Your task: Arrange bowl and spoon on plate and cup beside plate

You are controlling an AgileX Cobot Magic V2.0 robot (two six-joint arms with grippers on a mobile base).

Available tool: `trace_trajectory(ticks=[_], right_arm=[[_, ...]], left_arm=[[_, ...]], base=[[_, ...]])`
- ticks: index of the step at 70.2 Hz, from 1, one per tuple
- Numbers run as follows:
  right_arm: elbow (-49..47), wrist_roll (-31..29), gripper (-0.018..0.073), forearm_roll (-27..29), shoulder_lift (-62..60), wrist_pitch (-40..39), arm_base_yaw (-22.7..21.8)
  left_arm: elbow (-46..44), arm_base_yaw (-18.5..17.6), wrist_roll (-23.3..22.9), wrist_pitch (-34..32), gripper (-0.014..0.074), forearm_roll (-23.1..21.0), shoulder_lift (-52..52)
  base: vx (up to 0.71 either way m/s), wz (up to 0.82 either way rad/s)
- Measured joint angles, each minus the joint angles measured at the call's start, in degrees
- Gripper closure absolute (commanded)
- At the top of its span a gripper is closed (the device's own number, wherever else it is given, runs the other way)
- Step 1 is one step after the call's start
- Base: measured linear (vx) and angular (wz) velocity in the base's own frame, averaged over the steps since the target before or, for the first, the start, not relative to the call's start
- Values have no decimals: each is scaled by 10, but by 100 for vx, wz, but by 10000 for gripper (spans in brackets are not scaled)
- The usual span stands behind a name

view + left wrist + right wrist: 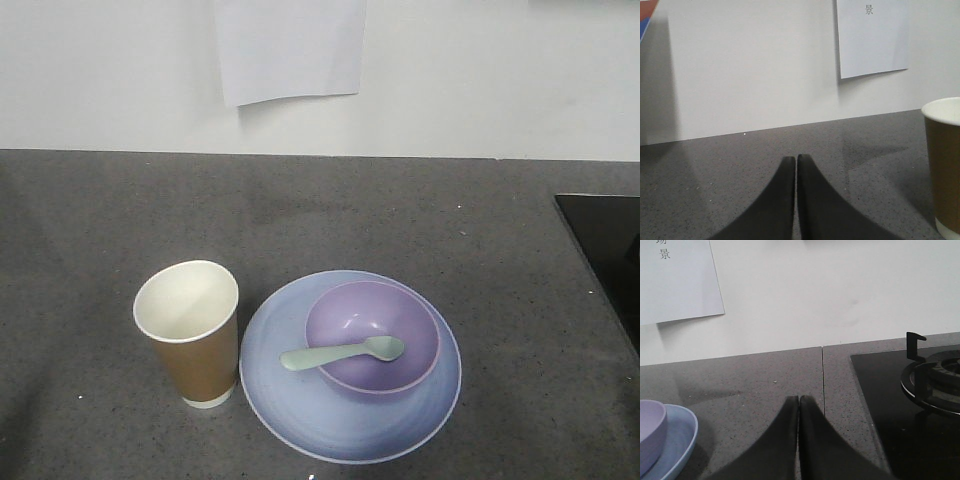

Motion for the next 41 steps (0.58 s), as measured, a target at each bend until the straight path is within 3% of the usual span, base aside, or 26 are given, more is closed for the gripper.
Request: trace_trajectory(ticks=[41], right_arm=[[0,0,570,0,0,0,0]], left_arm=[[0,0,0,0,603,0,0]], base=[[0,0]])
